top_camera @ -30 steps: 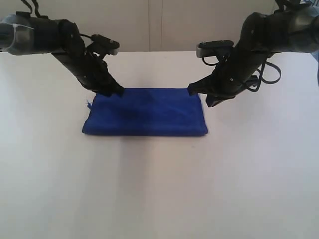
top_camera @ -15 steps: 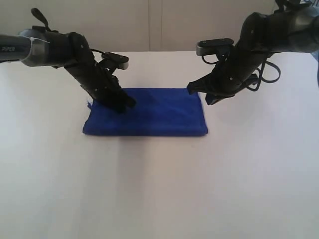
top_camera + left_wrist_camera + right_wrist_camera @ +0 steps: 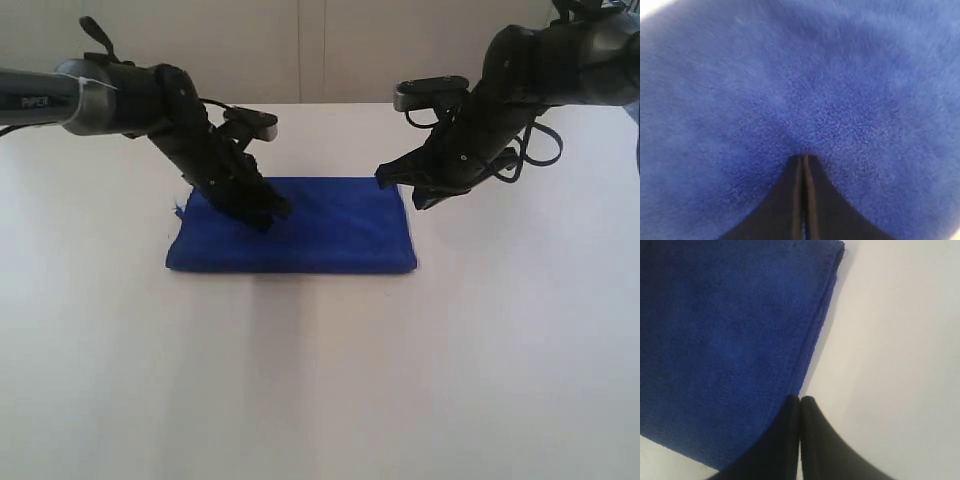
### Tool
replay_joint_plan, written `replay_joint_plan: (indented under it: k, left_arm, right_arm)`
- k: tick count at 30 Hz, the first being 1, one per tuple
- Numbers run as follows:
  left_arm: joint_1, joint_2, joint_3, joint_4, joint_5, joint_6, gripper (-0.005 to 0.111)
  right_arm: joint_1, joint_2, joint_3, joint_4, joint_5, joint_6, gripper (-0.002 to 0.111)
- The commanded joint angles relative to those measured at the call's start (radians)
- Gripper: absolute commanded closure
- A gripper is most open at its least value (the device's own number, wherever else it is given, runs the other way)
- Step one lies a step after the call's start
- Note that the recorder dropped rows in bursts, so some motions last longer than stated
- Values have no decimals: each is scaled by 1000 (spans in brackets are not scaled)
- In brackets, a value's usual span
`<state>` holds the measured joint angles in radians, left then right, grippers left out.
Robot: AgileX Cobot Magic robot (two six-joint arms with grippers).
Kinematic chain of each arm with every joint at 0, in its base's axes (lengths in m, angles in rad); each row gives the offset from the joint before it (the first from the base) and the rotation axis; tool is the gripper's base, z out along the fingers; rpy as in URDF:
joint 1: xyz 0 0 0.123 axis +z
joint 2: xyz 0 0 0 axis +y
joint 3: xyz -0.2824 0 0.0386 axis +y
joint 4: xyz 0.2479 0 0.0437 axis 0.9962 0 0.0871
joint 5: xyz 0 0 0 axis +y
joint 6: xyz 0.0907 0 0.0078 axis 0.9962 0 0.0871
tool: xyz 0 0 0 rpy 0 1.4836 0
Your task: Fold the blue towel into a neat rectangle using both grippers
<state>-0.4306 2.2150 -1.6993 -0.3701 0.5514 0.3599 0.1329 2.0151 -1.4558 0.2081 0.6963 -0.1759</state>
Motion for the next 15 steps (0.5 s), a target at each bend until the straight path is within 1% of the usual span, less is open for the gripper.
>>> replay_joint_plan:
  k: [1, 4, 7, 9, 10, 11, 15]
  left_arm:
    - [-1, 5, -1, -16, 30, 6, 107]
    - [-1, -36, -1, -4, 28, 16, 107]
    - [11, -88, -1, 112, -1, -20, 107]
    - [30, -92, -1, 158, -19, -80, 107]
    - [52, -87, -1, 158, -26, -104, 107]
    - [62, -78, -1, 153, -26, -106, 107]
    - [80, -51, -1, 151, -28, -106, 107]
  right_arm:
    - [-2, 1, 0, 1, -6, 2, 108]
    - [0, 1, 0, 3, -6, -3, 108]
    - [8, 1, -9, 38, -8, -16, 108]
    - [20, 1, -20, 100, -6, -82, 108]
    - [37, 1, -27, 187, -7, -157, 108]
    - [46, 1, -25, 229, -20, -191, 108]
    - [79, 27, -39, 292, -37, -239, 108]
